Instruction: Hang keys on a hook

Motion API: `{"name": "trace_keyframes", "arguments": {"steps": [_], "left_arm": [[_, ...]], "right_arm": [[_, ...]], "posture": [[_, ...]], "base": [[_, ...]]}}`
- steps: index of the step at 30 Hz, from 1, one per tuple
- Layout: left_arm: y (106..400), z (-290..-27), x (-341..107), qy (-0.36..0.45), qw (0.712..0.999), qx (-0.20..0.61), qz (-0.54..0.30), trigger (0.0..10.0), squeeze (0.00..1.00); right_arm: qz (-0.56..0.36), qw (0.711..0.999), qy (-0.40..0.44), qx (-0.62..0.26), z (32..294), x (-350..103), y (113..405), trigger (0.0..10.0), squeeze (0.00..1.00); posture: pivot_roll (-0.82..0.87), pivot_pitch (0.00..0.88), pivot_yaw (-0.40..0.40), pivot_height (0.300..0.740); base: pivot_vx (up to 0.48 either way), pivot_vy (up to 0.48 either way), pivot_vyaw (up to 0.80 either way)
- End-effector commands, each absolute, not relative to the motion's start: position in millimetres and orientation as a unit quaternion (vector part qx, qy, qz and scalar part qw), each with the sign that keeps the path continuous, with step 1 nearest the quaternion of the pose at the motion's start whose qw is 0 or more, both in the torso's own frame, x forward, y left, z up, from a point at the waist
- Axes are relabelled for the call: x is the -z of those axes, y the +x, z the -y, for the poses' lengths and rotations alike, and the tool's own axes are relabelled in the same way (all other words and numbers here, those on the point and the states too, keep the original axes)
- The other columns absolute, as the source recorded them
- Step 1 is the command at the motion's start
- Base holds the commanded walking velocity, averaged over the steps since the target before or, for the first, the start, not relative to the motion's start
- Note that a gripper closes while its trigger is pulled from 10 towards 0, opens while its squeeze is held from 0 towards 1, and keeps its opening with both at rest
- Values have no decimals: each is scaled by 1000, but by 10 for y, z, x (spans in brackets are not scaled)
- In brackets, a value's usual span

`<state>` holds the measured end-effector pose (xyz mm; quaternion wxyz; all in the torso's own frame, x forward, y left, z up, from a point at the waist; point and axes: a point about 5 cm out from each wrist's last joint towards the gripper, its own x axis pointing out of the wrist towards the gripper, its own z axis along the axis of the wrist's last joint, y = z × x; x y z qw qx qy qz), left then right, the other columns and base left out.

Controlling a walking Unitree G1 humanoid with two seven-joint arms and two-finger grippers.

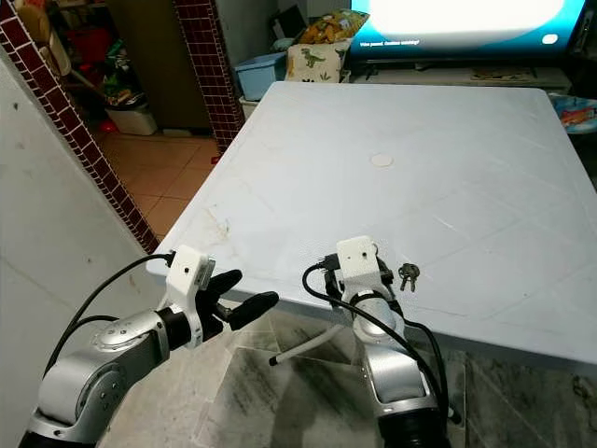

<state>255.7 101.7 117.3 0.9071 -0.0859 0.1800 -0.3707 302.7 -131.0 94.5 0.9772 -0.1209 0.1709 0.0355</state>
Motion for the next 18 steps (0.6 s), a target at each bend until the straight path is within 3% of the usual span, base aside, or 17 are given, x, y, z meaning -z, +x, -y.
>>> {"name": "trace_keyframes", "arguments": {"steps": [1,2,3,18], "left_arm": [[2565,-1050,-1161,-78,905,374,-185,10000,0],[2564,-1054,-1163,-79,904,377,-185,10000,0],[2564,-1066,-1168,-79,903,380,-186,10000,0],[2536,-1052,-1178,-81,891,404,-192,10000,0]], "right_arm": [[-164,980,-112,-28,1320,-985,3090,10000,161],[-165,980,-110,-26,1328,-987,3100,10000,161],[-164,980,-108,-24,1335,-994,3119,10000,0],[-161,984,-79,-9,1309,-1018,3283,10000,0]], "posture": [[1,15,131,740],[1,15,131,740],[2,15,132,740],[3,18,137,740]], "base": [[0,0,0],[0,0,0],[0,0,0],[0,0,0]]}}
